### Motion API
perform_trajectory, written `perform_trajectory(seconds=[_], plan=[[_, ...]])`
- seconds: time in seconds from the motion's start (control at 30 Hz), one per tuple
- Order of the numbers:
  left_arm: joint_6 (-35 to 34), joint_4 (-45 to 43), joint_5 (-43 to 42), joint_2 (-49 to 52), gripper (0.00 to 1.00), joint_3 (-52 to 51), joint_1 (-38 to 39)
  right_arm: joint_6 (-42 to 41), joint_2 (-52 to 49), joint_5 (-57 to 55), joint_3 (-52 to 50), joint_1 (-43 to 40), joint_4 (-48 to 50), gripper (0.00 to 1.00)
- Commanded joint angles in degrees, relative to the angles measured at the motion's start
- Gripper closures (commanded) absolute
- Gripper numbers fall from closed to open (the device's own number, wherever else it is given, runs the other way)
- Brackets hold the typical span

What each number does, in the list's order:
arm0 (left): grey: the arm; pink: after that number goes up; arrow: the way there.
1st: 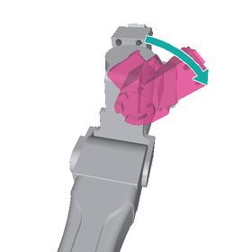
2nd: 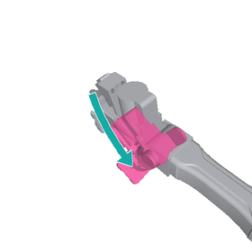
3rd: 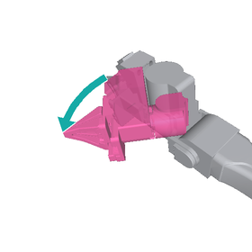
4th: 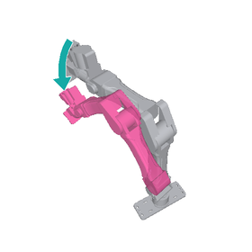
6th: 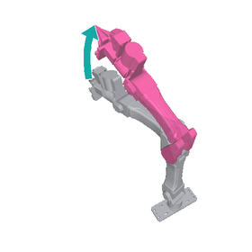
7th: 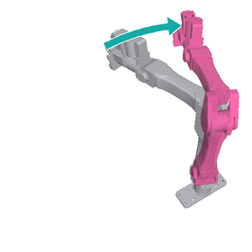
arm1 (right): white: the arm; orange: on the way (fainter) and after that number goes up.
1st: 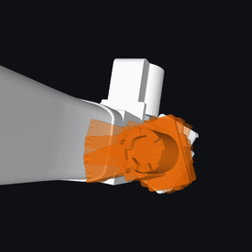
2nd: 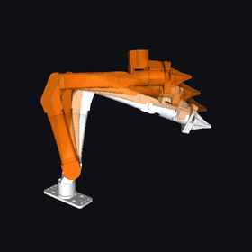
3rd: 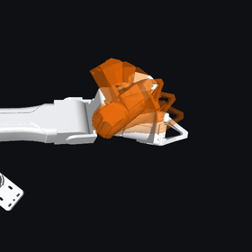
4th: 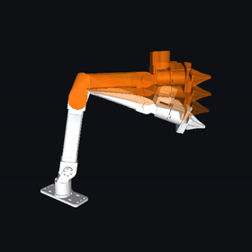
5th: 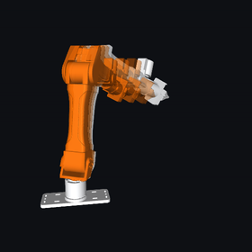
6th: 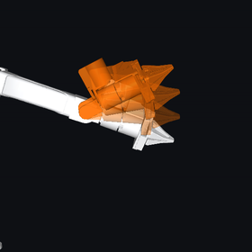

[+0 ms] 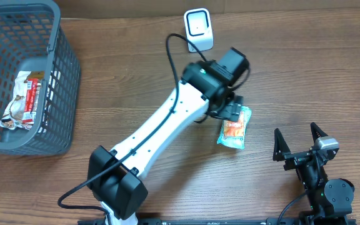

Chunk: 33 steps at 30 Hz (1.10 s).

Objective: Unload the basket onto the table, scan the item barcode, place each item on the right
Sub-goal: 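Lower the tissue pack onto the table, release, retract left gripper, then move the right gripper over the tissue pack on the table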

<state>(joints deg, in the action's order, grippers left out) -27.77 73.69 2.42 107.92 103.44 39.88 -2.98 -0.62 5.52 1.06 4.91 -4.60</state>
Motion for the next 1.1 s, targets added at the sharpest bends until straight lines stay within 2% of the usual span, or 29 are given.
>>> perform_trajectory(seconds=[0.0, 0.43, 0.5, 0.8, 0.93, 1.07], plan=[[4.0, 2.6, 0.5, 0.0, 0.0, 1.4, -3.1, 0.0, 0.5, -0.4, -0.6, -0.2, 0.2, 0.0], [4.0, 5.2, -1.2, -0.4, 0.0, 1.4, -21.2, 0.3, 0.5, -1.7, -0.6, -0.2, 0.3, 0.0], [5.4, 5.3, -2.6, -0.8, 0.0, 1.4, -24.6, 0.3, 0.5, -5.7, -0.6, -0.2, 0.6, 0.0], [10.9, 5.0, -3.9, -3.6, 0.0, 1.4, -36.7, -3.3, 0.5, 0.4, -0.6, -0.1, 1.0, 0.0], [11.6, 4.4, -3.1, -4.6, 0.0, 1.4, -41.1, -4.7, 0.4, 0.6, 1.5, -0.1, -3.2, 0.0], [12.6, 3.4, -3.6, -5.4, 0.0, 1.4, -45.3, -7.7, -0.8, 0.6, 8.9, -0.1, -9.6, 0.0]])
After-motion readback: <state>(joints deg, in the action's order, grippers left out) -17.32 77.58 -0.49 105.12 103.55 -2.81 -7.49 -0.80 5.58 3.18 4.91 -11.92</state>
